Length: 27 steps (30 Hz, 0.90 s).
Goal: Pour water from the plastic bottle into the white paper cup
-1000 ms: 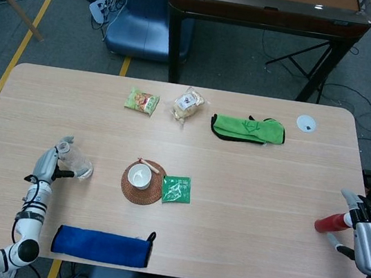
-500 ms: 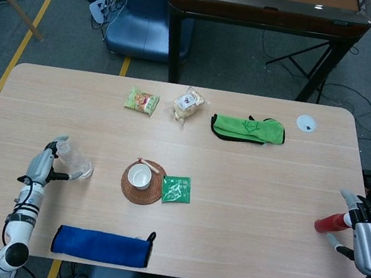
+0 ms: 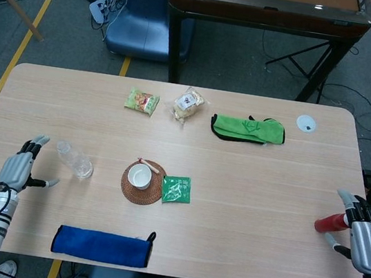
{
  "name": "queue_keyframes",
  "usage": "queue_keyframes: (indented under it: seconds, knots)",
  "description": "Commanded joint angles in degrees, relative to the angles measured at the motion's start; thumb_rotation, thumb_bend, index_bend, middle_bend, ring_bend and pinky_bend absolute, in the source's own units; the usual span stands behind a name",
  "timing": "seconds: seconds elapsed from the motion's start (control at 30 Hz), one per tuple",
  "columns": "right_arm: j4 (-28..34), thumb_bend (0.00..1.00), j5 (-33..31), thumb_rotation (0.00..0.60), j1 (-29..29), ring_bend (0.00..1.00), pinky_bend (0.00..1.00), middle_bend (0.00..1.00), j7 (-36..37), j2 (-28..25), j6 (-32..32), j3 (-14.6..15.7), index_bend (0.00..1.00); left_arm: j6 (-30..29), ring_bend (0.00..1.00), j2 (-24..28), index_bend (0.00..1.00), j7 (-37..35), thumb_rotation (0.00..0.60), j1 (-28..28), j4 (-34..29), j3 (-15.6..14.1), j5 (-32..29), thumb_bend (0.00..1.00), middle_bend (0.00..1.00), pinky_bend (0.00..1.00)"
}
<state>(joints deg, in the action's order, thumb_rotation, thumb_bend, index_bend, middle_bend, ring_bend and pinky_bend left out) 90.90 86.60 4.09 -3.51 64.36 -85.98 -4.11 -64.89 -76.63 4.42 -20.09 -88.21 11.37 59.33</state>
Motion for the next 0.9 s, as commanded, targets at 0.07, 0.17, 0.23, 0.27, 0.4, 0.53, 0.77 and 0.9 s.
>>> queue_keyframes:
  seconds: [0.07, 0.17, 0.23, 0.27, 0.4, 0.53, 0.77, 0.9]
  knots:
    - [0.0, 0.04, -0.2, 0.600, 0.1, 0.13, 0.24, 0.19, -0.7, 0.2, 0.3, 0.0, 0.13, 0.2, 0.00, 4.8, 0.00, 1.9, 0.600, 1.4, -0.7, -3.7, 4.3, 0.03, 0.00, 0.19]
    - [0.1, 0.04, -0.4, 0.600, 0.3, 0.13, 0.24, 0.19, -1.4, 0.4, 0.6, 0.1, 0.13, -2.0, 0.00, 6.4, 0.00, 3.1, 0.600, 2.3, 0.2, -5.8, 8.8, 0.03, 0.00, 0.19]
    - [0.1, 0.05, -0.6, 0.600, 0.4, 0.13, 0.24, 0.19, -1.9, 0.6, 0.9, 0.0, 0.13, -3.5, 0.00, 7.2, 0.00, 3.8, 0.600, 3.0, 0.6, -7.1, 11.5, 0.03, 0.00, 0.19]
    - [0.1, 0.05, -0.7, 0.600, 0.4, 0.13, 0.24, 0.19, -2.1, 0.7, 1.0, 0.0, 0.13, -4.1, 0.00, 7.5, 0.00, 4.1, 0.600, 3.3, 0.5, -7.7, 12.4, 0.03, 0.00, 0.19]
    - [0.1, 0.04, -1.3, 0.600, 0.6, 0.13, 0.24, 0.19, -2.9, 0.9, 1.4, -0.1, 0.15, -9.4, 0.00, 7.9, 0.06, 7.9, 0.600, 5.1, 0.6, -10.0, 18.2, 0.03, 0.00, 0.23]
    - [0.2, 0.04, -1.7, 0.600, 0.5, 0.13, 0.24, 0.19, -3.3, 1.0, 1.4, -0.2, 0.15, -14.2, 0.10, 7.8, 0.18, 9.7, 0.600, 7.3, 0.3, -11.8, 22.5, 0.03, 0.12, 0.34]
    - [0.3, 0.04, -1.7, 0.600, 0.4, 0.13, 0.24, 0.19, -3.4, 1.0, 1.0, -0.2, 0.15, -18.1, 0.19, 7.9, 0.30, 8.7, 0.600, 10.2, 1.5, -13.8, 26.2, 0.03, 0.25, 0.42]
    - [0.3, 0.04, -1.5, 0.600, 0.3, 0.13, 0.24, 0.19, -3.4, 0.9, 0.9, -0.2, 0.15, -19.1, 0.20, 7.4, 0.32, 8.0, 0.600, 10.6, 2.8, -13.6, 27.5, 0.03, 0.26, 0.43]
